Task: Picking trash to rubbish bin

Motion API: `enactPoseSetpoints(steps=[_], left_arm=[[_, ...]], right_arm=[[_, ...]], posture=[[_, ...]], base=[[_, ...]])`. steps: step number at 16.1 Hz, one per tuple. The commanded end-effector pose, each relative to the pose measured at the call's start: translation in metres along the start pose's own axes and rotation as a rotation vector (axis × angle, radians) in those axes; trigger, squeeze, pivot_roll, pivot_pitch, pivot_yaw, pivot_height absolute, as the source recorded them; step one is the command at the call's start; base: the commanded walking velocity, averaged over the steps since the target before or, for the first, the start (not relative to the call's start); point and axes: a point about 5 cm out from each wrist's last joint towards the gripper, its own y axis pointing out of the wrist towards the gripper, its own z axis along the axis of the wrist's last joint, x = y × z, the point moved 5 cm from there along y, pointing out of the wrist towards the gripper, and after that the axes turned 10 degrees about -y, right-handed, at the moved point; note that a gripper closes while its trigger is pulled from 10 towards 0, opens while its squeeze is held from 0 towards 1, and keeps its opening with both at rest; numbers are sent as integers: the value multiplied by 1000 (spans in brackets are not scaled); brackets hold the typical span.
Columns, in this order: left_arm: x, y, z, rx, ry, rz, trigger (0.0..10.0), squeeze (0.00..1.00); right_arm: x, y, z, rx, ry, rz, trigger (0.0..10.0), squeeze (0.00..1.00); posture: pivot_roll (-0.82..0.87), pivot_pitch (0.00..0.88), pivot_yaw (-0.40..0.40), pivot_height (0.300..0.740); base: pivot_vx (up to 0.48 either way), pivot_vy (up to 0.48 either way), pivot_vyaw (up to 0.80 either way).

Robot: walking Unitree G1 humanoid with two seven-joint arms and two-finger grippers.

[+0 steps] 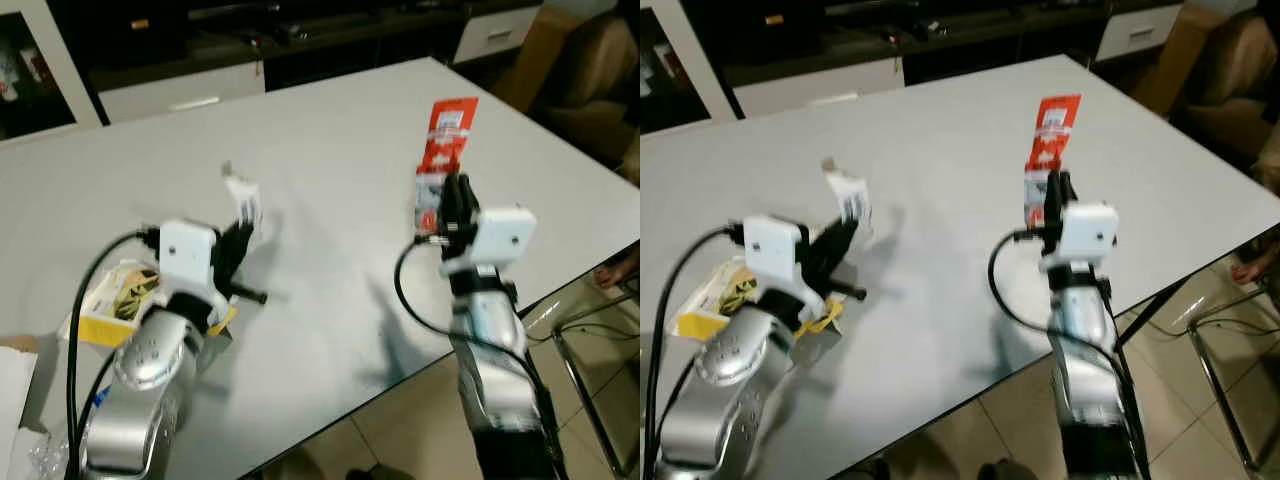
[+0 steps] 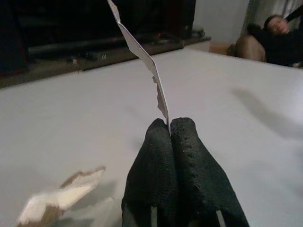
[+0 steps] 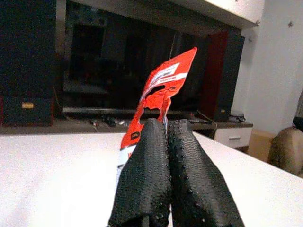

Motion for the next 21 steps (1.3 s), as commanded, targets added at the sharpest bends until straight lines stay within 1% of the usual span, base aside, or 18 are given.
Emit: enactPoseSetpoints(steps=[1, 2, 3, 4, 5, 6, 8, 10, 13, 15, 16, 18, 21], left_arm=[[0, -2, -7, -25, 4, 12, 10000, 0], [3, -3, -10, -35, 30, 7, 10000, 0], [5, -4, -12, -42, 45, 0, 10000, 0], [9, -5, -15, -57, 47, -4, 10000, 0], [10, -6, -18, -70, 42, -5, 10000, 0], [10, -6, -20, -80, 46, -4, 10000, 0], [13, -9, -28, -112, 74, -18, 10000, 0], [12, -11, -32, -135, 62, -13, 10000, 0], [12, -12, -33, -138, 68, -12, 10000, 0], [12, -13, -31, -137, 87, -10, 10000, 0], [12, -13, -31, -137, 92, -10, 10000, 0], [13, -14, -30, -138, 93, -11, 10000, 0], [12, -14, -30, -138, 93, -10, 10000, 0]], right_arm=[[-2, -4, 4, -24, -28, 27, 10000, 0], [-3, -13, 2, -56, -59, 56, 10000, 0], [-3, -18, 1, -78, -68, 68, 10000, 0], [0, -26, -5, -127, -65, 61, 10000, 0], [1, -30, -12, -183, -33, 55, 10000, 0], [0, -31, -15, -204, -22, 61, 10000, 0], [-14, -36, -30, -306, 24, 132, 10000, 0], [-21, -43, -39, -381, 69, 150, 10000, 0], [-23, -44, -40, -401, 56, 159, 10000, 0], [-21, -47, -44, -440, 58, 150, 10000, 0], [-21, -49, -45, -455, 62, 151, 10000, 0], [-21, -55, -48, -479, 41, 161, 10000, 0], [-20, -57, -49, -486, 16, 172, 10000, 0]], posture=[[-8, 51, -34, 740], [-12, 57, -42, 740], [-12, 57, -42, 740], [-14, 57, -44, 740], [-14, 59, -42, 740], [-16, 59, -41, 740], [-10, 60, -48, 740], [5, 63, -53, 740], [11, 66, -57, 740], [10, 69, -59, 740], [6, 73, -58, 740], [2, 74, -56, 740], [0, 76, -53, 740]], base=[[0, 0, 0], [0, 0, 0], [0, 0, 0], [0, 0, 0], [0, 0, 0], [0, 0, 0], [0, 0, 0], [0, 0, 0], [0, 0, 0], [0, 0, 0], [0, -311, 0], [0, -465, 0], [0, -476, 0]])
